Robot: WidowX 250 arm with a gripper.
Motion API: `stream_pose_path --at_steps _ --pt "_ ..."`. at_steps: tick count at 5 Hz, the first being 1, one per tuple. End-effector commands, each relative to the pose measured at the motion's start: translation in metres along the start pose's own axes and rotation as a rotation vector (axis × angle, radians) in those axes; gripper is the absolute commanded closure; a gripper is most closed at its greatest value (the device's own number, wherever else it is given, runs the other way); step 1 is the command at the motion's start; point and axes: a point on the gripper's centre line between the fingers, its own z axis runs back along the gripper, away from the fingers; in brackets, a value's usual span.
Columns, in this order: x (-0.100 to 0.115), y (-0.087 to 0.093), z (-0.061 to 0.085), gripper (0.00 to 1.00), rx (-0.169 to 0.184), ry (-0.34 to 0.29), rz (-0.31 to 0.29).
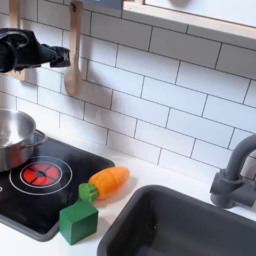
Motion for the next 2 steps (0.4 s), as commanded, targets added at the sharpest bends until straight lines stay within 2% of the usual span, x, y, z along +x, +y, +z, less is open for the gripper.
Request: stream_pose_path --at_steps 1,2 --pt "0.011 0.015 0.002 0.0 0.042 -0.085 -0.223" --pt "0.011 0.003 0.006 0.0 -0.006 -0.082 -0.24"
